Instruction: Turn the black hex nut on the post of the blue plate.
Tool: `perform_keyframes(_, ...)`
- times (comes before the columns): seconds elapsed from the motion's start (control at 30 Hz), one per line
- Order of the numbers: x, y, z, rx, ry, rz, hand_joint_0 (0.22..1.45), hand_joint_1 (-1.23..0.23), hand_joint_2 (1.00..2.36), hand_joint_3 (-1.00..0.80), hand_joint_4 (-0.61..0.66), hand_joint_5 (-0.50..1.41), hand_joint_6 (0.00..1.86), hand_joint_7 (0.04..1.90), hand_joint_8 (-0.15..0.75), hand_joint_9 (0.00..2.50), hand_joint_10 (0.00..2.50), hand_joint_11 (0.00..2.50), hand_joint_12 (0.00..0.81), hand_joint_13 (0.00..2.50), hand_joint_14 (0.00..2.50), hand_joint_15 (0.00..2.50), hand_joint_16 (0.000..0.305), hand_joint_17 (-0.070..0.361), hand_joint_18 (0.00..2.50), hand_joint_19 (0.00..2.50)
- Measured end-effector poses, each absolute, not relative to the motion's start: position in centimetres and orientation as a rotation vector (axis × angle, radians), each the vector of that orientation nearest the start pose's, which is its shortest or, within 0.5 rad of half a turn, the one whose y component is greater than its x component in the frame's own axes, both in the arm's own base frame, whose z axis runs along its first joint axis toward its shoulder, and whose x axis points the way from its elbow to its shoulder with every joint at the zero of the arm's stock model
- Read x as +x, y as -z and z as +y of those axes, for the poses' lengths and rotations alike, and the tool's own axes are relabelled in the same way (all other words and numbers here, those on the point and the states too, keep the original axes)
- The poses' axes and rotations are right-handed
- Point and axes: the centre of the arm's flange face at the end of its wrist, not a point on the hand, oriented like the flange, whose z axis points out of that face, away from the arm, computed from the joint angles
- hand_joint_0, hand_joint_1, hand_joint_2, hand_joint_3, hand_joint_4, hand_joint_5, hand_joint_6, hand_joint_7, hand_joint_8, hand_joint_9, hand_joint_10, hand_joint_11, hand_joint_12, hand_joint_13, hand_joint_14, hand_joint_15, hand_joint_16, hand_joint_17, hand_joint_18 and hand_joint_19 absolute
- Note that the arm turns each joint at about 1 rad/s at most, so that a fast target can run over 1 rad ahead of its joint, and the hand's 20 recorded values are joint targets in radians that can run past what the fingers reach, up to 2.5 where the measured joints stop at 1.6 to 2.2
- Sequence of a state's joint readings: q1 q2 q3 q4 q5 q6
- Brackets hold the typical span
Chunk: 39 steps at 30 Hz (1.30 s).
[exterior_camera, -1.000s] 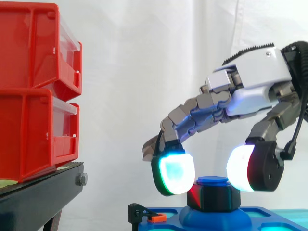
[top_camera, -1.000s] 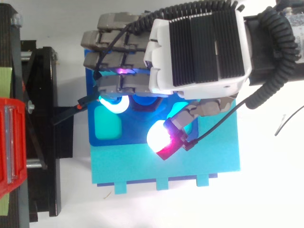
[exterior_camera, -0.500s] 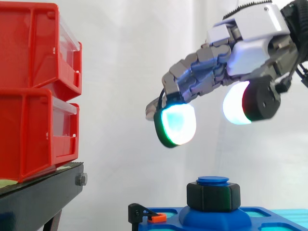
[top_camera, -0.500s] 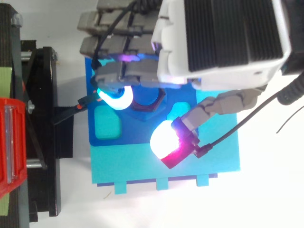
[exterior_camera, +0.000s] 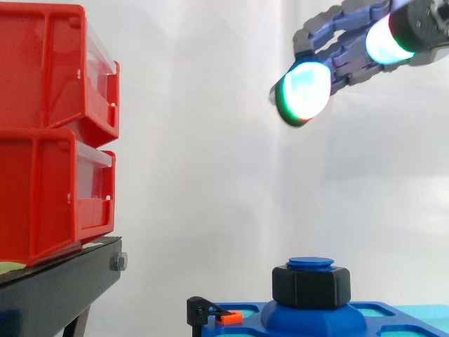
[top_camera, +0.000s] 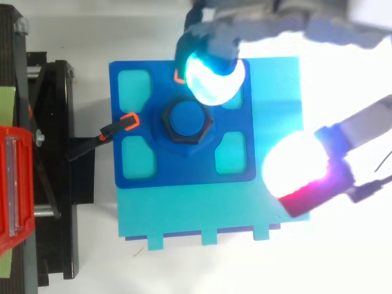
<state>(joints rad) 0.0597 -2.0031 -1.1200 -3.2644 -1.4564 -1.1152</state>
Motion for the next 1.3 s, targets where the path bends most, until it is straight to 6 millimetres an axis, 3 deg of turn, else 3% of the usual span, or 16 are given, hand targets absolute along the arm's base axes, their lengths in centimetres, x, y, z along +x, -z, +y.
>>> perform_keyframes(0.17,63.4,-46.1,-10.7,0.557,-0.348,1.493,0.46,-0.58,1.0,-0.5,0.24,-0.17,0.5,0.92,0.265,0.3,0.0,0.0,0.384,0.06,0.0,0.0,0.059,0.132,0.0,0.08)
perform_keyframes(0.23,62.4,-45.8,-10.7,0.617,-0.375,1.439,0.46,-0.59,1.0,-0.5,0.23,-0.18,0.5,0.76,0.238,0.24,0.0,0.0,0.375,0.03,0.0,0.0,0.06,0.135,0.0,0.06)
perform_keyframes(0.3,61.9,-44.7,-10.7,0.668,-0.396,1.408,0.46,-0.57,1.0,-0.5,0.22,-0.2,0.5,0.7,0.22,0.17,0.0,0.0,0.373,0.0,0.0,0.0,0.061,0.137,0.0,0.04)
perform_keyframes(0.4,60.7,-41.3,-10.8,0.76,-0.428,1.413,0.45,-0.5,1.0,-0.5,0.19,-0.22,0.5,0.65,0.191,0.02,0.0,0.0,0.364,0.0,0.0,0.0,0.061,0.138,0.0,0.05)
perform_keyframes(0.53,59.7,-38.4,-10.7,0.836,-0.461,1.435,0.44,-0.44,1.0,-0.5,0.15,-0.24,0.5,0.63,0.176,0.0,0.0,0.0,0.362,0.0,0.0,0.0,0.064,0.143,0.0,0.04)
perform_keyframes(1.3,59.3,-37.6,-10.8,0.832,-0.445,1.455,0.44,-0.44,1.0,-0.5,0.14,-0.25,0.5,0.64,0.185,0.0,0.0,0.0,0.367,0.0,0.0,0.0,0.063,0.141,0.0,0.03)
